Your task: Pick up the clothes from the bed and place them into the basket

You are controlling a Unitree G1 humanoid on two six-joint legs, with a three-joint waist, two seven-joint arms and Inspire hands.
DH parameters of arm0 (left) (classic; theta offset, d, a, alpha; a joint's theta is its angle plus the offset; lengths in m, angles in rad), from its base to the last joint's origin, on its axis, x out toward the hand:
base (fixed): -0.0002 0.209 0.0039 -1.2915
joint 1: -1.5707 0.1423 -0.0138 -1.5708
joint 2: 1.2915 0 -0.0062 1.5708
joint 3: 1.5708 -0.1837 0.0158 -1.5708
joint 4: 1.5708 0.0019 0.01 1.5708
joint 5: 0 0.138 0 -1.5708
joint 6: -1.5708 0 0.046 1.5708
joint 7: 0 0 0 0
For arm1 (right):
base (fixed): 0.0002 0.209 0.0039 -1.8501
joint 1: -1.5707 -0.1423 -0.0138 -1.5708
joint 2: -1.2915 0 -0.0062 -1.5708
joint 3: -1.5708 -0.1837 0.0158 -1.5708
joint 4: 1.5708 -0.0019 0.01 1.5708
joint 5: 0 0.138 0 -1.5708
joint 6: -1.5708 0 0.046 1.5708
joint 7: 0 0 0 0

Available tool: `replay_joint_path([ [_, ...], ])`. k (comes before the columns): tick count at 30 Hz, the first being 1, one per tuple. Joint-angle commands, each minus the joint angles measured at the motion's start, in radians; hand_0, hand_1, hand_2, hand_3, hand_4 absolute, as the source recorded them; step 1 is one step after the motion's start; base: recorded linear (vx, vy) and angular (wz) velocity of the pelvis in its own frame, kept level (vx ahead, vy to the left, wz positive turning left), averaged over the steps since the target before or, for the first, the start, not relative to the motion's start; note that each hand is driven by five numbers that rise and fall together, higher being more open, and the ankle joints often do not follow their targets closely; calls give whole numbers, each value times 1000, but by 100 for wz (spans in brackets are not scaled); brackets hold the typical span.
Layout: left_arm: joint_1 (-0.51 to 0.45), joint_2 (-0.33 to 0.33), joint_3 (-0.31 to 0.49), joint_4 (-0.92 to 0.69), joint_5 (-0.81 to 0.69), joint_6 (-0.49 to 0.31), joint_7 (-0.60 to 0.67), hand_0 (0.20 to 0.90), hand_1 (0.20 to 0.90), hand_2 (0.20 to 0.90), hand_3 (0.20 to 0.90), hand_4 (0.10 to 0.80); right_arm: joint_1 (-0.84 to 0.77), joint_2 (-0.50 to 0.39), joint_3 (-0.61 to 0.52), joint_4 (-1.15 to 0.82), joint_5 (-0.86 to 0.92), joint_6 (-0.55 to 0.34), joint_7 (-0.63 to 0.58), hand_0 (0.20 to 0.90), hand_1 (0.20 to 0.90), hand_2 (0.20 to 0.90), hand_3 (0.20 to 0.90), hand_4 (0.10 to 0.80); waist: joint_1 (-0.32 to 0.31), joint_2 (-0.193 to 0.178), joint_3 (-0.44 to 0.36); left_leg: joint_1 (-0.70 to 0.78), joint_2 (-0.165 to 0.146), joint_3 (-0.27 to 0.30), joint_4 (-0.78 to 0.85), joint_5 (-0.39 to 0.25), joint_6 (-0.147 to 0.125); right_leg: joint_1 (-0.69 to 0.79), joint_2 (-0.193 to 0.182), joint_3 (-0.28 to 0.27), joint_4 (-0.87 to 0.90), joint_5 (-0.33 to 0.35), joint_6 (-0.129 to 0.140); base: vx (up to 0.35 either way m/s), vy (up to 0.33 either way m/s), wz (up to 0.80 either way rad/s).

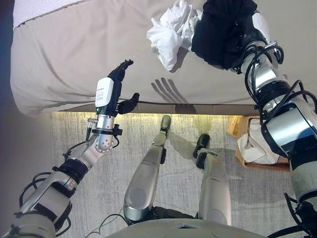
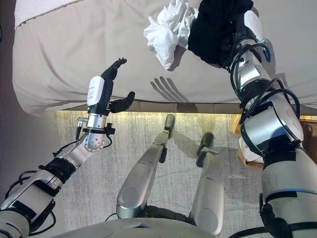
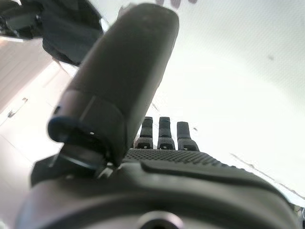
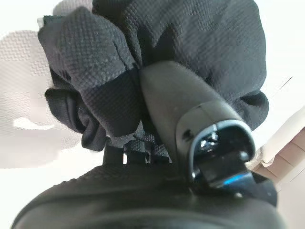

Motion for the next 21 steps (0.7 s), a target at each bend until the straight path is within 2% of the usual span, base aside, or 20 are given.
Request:
replay_joint_path([
  [1, -25, 51, 36, -55, -42, -53, 43, 900, 900, 900, 900, 800, -52, -93, -25, -123, 40, -130, -69, 300, 300, 300, 200, 100, -22, -10, -22, 67, -39, -26, 60, -143, 56, 81, 46, 39, -118, 99, 5, -5, -49, -6],
  [5, -21, 66, 57, -52, -55, -53, 33, 900, 900, 900, 900, 800, -4, -136, -64, -216, 50, -172, -93, 300, 300, 300, 200, 100, -42, -32, -22, 103, -29, -12, 45, -147, 52, 118, 47, 48, -152, 110, 11, -31, -39, -8],
  [12, 6, 76, 93, -59, -65, -51, 26, 900, 900, 900, 900, 800, 92, -209, -141, -371, 109, -181, -119, 300, 300, 300, 200, 100, -72, -71, -43, 157, -12, 3, 9, -153, 43, 169, 52, 55, -207, 126, 18, -56, -54, -12],
  [17, 59, 80, 130, -70, -61, -59, 7, 900, 900, 900, 900, 800, 184, -265, -198, -484, 120, -176, -129, 300, 300, 300, 200, 100, -96, -105, -86, 196, -1, 27, 21, -180, 38, 223, 52, 56, -251, 132, 12, -46, -32, -9],
  [21, 101, 81, 159, -65, -48, -54, -8, 900, 900, 900, 900, 800, 273, -319, -273, -570, 150, -173, -114, 300, 300, 300, 200, 100, -117, -133, -111, 214, 7, 52, 77, -218, 37, 267, 56, 59, -242, 114, -3, -15, -11, -13],
])
